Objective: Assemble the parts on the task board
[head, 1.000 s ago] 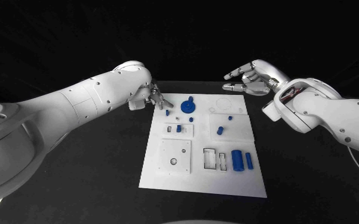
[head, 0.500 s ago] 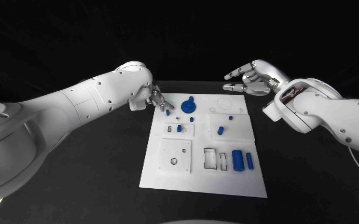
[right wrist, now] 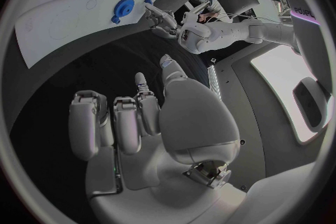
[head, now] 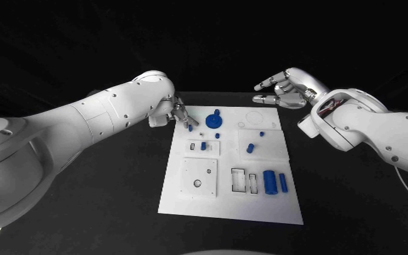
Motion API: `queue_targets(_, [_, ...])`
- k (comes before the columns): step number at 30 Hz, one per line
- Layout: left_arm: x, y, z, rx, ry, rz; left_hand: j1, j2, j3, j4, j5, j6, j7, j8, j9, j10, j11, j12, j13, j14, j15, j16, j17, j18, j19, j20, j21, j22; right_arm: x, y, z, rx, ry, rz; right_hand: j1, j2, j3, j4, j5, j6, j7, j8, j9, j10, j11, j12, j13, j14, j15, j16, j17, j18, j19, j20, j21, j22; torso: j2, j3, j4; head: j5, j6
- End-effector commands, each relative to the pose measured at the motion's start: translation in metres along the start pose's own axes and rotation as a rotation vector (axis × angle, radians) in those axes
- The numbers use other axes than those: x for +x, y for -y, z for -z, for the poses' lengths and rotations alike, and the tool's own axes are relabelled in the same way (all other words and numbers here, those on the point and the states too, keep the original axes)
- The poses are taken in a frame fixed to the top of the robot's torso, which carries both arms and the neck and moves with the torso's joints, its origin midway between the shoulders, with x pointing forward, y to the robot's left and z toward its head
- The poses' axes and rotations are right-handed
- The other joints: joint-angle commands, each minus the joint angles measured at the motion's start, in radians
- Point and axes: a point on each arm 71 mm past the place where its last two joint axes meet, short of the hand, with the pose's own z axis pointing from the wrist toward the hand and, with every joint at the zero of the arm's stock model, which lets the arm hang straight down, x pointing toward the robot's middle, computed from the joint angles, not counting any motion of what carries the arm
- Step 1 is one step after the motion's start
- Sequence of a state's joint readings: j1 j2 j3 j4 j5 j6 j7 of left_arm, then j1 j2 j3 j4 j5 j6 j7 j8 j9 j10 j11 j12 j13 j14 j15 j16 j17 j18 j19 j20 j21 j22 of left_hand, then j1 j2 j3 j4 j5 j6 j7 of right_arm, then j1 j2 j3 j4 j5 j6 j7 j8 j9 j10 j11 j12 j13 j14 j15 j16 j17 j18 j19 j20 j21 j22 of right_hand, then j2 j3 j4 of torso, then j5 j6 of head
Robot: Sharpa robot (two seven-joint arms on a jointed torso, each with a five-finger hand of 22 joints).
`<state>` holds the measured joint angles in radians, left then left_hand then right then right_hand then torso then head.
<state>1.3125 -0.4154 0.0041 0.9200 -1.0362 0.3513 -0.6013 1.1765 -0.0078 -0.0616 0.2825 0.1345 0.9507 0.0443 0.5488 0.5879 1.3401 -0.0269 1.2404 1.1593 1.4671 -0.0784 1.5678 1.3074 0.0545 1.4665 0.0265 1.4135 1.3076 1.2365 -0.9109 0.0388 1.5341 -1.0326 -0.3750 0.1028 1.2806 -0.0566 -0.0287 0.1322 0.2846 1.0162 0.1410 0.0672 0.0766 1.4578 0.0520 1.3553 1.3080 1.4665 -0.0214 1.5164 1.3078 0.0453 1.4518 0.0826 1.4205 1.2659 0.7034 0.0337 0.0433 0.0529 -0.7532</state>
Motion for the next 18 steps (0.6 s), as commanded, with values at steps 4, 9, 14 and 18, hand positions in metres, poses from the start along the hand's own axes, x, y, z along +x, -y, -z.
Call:
queue_targets(4, [0.0029,0.0028,-0.0003,0.018,-0.025,-0.007,0.019,0.004,0.009,-0.002,0.003,0.009,0.001,-0.005,-0.003,0.008,0.001,0.004,0.000,0.104,-0.008,0.003,0.263,-0.006,0.038,-0.005,0.005,0.048,0.0017,-0.0008,-0.0002,-0.009,-0.016,0.005,0.009,0.005,-0.006,-0.001,0.001,-0.001,-0.003,0.006,0.001,-0.007,0.001,0.000,0.120,0.082,-0.001,-0.005,0.174,0.018,-0.007,-0.002,-0.004,0.000,0.000,0.0001,0.0001,-0.001,-0.001])
queue_targets(9, [0.0030,0.0023,-0.0005,0.018,-0.026,-0.005,0.031,0.007,0.016,-0.004,0.003,0.012,0.000,-0.005,-0.004,0.009,0.001,0.005,0.001,0.104,-0.009,0.003,0.263,-0.006,0.038,-0.006,0.006,0.049,0.0014,-0.0006,-0.0002,-0.008,-0.016,0.005,0.009,0.005,-0.006,-0.001,0.001,-0.001,-0.003,0.006,0.001,-0.007,0.001,0.000,0.120,0.082,-0.001,-0.005,0.174,0.018,-0.007,-0.002,-0.004,0.000,0.000,0.0004,0.0008,-0.002,-0.003])
queue_targets(14, [0.0029,0.0020,-0.0007,0.017,-0.023,-0.002,0.047,0.014,0.026,-0.006,0.004,0.014,-0.001,-0.006,-0.007,0.008,0.000,0.003,-0.001,0.104,-0.009,0.003,0.263,-0.006,0.037,-0.006,0.005,0.048,0.0014,-0.0006,-0.0002,-0.009,-0.015,0.005,0.009,0.005,-0.006,-0.001,0.001,-0.001,-0.003,0.006,0.001,-0.007,0.001,0.000,0.120,0.082,-0.001,-0.005,0.174,0.018,-0.007,-0.002,-0.004,0.000,0.000,-0.0002,0.0004,-0.001,-0.003])
queue_targets(18, [0.0023,0.0016,-0.0008,0.016,-0.017,0.003,0.095,0.036,0.062,-0.023,0.007,0.013,-0.006,-0.008,-0.010,0.008,-0.004,0.002,-0.002,0.104,-0.013,0.003,0.263,-0.005,0.036,-0.008,0.004,0.048,0.0014,-0.0005,-0.0001,-0.009,-0.015,0.005,0.009,0.005,-0.006,-0.001,0.001,-0.001,-0.003,0.006,0.001,-0.007,0.001,0.000,0.120,0.082,-0.001,-0.005,0.174,0.018,-0.007,-0.002,-0.004,0.000,0.000,-0.0004,0.0004,0.000,-0.002])
